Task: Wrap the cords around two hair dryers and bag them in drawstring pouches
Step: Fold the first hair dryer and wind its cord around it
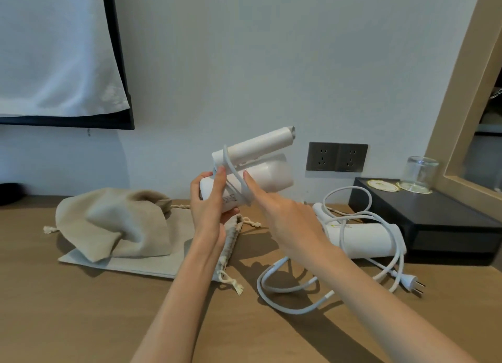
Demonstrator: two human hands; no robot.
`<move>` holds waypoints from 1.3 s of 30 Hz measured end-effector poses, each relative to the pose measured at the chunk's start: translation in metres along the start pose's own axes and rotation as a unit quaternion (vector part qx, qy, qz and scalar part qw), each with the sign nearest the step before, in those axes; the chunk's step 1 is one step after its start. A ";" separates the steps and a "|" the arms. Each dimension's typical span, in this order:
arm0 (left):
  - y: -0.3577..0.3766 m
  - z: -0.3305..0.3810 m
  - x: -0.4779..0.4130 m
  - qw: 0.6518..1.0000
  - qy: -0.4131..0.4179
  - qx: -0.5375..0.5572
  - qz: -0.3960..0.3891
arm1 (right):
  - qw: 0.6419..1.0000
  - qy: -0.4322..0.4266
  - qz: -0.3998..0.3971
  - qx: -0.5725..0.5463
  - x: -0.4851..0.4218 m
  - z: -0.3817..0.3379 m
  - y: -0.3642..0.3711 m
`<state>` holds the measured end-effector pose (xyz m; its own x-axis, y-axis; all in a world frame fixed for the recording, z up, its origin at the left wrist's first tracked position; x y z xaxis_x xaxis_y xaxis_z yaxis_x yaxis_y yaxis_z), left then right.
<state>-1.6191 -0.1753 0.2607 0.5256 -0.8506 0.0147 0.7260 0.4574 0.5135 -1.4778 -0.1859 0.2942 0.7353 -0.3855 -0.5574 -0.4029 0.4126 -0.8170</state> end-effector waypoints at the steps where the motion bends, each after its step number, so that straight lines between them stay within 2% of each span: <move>1: -0.001 -0.002 -0.002 1.000 -0.015 0.006 -0.002 | 1.000 -0.001 -0.010 0.013 0.002 0.001 0.005; 6: 0.007 -0.009 -0.003 0.994 -0.069 0.045 -0.071 | 0.998 -0.026 0.002 0.059 -0.002 0.002 0.013; 11: -0.003 -0.009 -0.009 0.995 -0.076 0.063 -0.022 | 0.998 -0.050 0.012 0.039 -0.002 0.002 0.017; 14: -0.013 -0.013 -0.017 0.991 -0.088 0.099 0.017 | 0.996 -0.064 -0.050 0.033 0.005 0.006 0.023; 17: -0.019 -0.014 -0.021 0.987 -0.087 0.129 0.034 | 0.993 -0.037 -0.116 0.005 0.014 0.015 0.015; 23: -0.025 -0.015 -0.024 0.983 -0.091 0.152 0.045 | 0.987 0.027 -0.143 -0.066 0.028 0.050 0.000; 25: -0.028 -0.017 -0.024 0.978 -0.103 0.174 0.048 | 0.969 0.088 -0.170 -0.158 0.035 0.065 -0.001; 27: -0.031 -0.016 -0.024 0.973 -0.110 0.195 0.048 | 0.934 0.152 -0.188 -0.262 0.045 0.077 -0.001; 30: -0.027 -0.012 -0.022 0.973 -0.109 0.204 0.015 | 0.900 0.212 -0.198 -0.326 0.056 0.088 -0.006; 33: -0.016 -0.011 -0.019 0.972 -0.109 0.203 -0.047 | 0.899 0.258 -0.152 -0.320 0.056 0.099 -0.019; 36: -0.003 -0.007 -0.013 0.963 -0.103 0.217 -0.122 | 0.916 0.318 -0.004 -0.244 0.053 0.120 -0.042; 39: 0.001 -0.005 -0.011 0.964 -0.095 0.202 -0.147 | 0.933 0.305 0.111 -0.153 0.046 0.123 -0.065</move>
<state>-1.6220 -0.1643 0.2570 0.2051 -0.9777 -0.0449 0.5781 0.0840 0.8116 -1.3501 -0.1289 0.3399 0.2058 -0.7545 -0.6232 -0.7141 0.3196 -0.6228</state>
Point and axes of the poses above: each hand's wrist, its own x-axis away from the middle knuckle, its own y-axis out of the palm, z = x × y, the point moved 6 cm from there along -x, towards the middle knuckle, and after that the axes turned 12 degrees about -y, right-handed, at the moved point
